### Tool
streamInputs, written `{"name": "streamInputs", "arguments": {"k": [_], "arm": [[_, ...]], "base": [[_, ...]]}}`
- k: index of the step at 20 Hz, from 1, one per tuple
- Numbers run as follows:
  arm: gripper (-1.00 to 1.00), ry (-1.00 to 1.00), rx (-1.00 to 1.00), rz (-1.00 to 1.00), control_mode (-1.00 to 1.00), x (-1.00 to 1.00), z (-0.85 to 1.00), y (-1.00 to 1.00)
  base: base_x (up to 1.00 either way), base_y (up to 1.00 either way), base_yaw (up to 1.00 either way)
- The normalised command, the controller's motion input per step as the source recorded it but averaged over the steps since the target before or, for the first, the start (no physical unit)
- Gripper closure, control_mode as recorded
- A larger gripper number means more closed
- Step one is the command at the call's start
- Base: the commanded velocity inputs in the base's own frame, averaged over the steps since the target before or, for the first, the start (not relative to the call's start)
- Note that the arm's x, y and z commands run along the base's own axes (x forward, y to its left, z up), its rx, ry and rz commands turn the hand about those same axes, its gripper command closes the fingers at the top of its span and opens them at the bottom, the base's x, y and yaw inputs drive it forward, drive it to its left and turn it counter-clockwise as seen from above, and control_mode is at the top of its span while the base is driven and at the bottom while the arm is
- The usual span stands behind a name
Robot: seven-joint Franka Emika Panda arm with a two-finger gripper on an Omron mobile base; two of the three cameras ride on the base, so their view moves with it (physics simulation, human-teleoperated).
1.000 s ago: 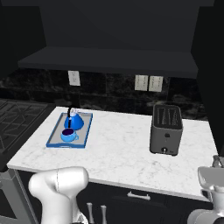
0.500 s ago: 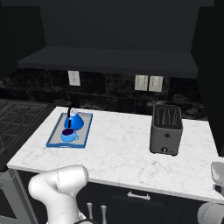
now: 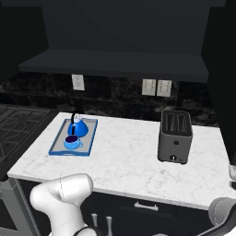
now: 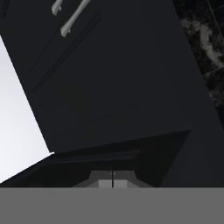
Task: Pick the kettle from the counter and place it on the tray. Then pick the mug from the cabinet and place it on the tray. Then close the cabinet doors.
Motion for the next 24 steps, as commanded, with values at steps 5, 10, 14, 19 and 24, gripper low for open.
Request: {"name": "streamInputs", "arguments": {"k": [5,10,14,19,24], "arm": [[1.0,0.04,0.0,-0.07,-1.0,0.09,0.3,0.04],[1.0,0.0,0.0,0.0,-1.0,0.0,0.0,0.02],[1.0,0.0,-0.09,0.07,-1.0,0.0,0.13,0.26],[1.0,-0.04,-0.19,0.12,-1.0,-0.06,0.37,0.4],[1.0,-0.07,-0.19,0.13,-1.0,-0.07,0.25,0.41]], "base": [[0.0,0.0,0.0],[0.0,0.0,0.0],[0.0,0.0,0.0],[0.0,0.0,0.0],[0.0,0.0,0.0]]}}
